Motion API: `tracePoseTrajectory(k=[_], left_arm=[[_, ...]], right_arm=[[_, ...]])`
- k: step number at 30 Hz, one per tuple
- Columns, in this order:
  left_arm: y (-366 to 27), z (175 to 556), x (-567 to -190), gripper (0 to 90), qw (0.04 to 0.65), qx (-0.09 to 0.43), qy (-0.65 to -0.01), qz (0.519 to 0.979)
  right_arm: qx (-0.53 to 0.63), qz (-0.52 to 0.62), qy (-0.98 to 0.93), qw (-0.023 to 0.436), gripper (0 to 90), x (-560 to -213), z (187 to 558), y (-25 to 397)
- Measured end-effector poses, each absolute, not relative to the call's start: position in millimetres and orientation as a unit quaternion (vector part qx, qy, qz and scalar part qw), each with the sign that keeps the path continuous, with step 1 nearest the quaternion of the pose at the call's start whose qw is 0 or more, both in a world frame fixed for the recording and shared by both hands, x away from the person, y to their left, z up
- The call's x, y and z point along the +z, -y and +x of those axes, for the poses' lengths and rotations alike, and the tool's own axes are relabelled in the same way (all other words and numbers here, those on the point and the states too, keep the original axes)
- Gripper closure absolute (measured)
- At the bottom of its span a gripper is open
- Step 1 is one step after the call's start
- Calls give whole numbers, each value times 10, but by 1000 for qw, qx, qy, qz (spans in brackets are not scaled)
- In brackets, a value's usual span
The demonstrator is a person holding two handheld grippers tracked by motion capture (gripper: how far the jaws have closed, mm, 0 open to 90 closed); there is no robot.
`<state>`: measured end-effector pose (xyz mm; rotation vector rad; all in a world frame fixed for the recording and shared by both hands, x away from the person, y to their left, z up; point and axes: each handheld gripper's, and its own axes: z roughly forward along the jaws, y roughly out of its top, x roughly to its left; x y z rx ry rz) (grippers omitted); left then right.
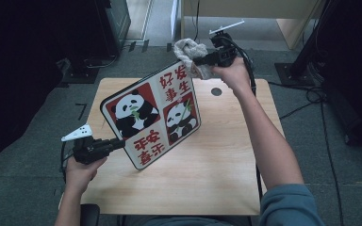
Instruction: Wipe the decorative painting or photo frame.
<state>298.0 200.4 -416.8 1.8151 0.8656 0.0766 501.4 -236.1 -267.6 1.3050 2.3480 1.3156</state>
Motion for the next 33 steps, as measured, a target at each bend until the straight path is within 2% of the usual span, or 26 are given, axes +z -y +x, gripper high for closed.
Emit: tracePoseTrajectory(k=[12,33], left_arm=[[-1992,2979,-4172,786,537,29,-362,761],[-1990,2977,-4171,787,536,32,-361,762]], right_arm=[[438,431,-785,81,678,-2801,4911,2354],[428,436,-789,64,677,-2993,4889,2426]])
